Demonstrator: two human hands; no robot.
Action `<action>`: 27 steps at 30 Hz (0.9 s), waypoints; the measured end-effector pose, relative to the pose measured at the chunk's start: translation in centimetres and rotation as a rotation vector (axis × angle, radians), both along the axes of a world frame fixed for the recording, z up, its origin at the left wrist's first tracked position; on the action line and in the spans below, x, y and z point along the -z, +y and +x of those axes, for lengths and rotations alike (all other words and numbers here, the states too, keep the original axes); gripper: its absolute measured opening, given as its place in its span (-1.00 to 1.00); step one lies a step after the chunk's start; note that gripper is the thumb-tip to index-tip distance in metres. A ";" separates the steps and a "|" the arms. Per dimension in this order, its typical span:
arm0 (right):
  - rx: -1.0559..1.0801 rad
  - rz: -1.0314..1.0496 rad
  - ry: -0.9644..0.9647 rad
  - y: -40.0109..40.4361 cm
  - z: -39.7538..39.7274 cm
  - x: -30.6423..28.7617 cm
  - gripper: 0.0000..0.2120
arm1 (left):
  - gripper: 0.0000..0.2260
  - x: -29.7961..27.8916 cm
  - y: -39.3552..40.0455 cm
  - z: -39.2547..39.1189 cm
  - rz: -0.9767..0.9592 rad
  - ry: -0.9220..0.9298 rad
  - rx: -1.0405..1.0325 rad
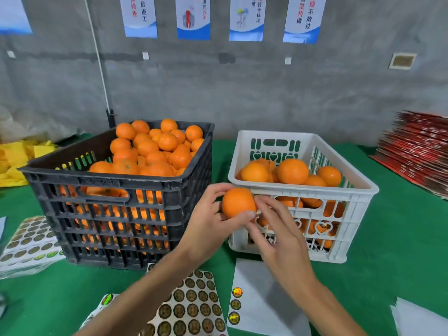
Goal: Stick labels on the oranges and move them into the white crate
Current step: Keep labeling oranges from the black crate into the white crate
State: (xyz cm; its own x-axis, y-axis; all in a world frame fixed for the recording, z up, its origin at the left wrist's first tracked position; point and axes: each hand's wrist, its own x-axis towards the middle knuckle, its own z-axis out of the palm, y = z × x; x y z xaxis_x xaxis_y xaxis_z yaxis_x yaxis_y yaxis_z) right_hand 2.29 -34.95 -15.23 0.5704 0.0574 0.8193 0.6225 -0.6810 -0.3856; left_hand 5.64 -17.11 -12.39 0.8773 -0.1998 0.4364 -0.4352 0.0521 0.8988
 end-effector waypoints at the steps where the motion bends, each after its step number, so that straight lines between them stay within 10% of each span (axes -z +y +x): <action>1: 0.036 0.018 -0.048 -0.3 0.8 -1.5 -0.56 | -0.43 -2.0 -0.9 0.9 0.018 -0.057 -0.042; 8: 0.408 0.156 -0.039 -0.8 5.4 -9.7 -0.59 | -0.30 -11.3 -8.1 7.2 0.466 -0.272 -0.178; 15: 0.374 -0.019 0.019 2.1 6.2 -10.4 -0.64 | -0.61 -14.5 -0.5 10.8 0.967 -0.425 -0.352; 21: 0.169 0.019 0.046 7.3 7.0 -9.8 -0.67 | -0.49 -12.3 11.0 13.2 1.499 0.239 -0.424; 27: 0.083 0.039 0.099 9.2 7.4 -8.4 -0.66 | -0.36 -10.7 13.5 14.9 1.346 0.359 -0.337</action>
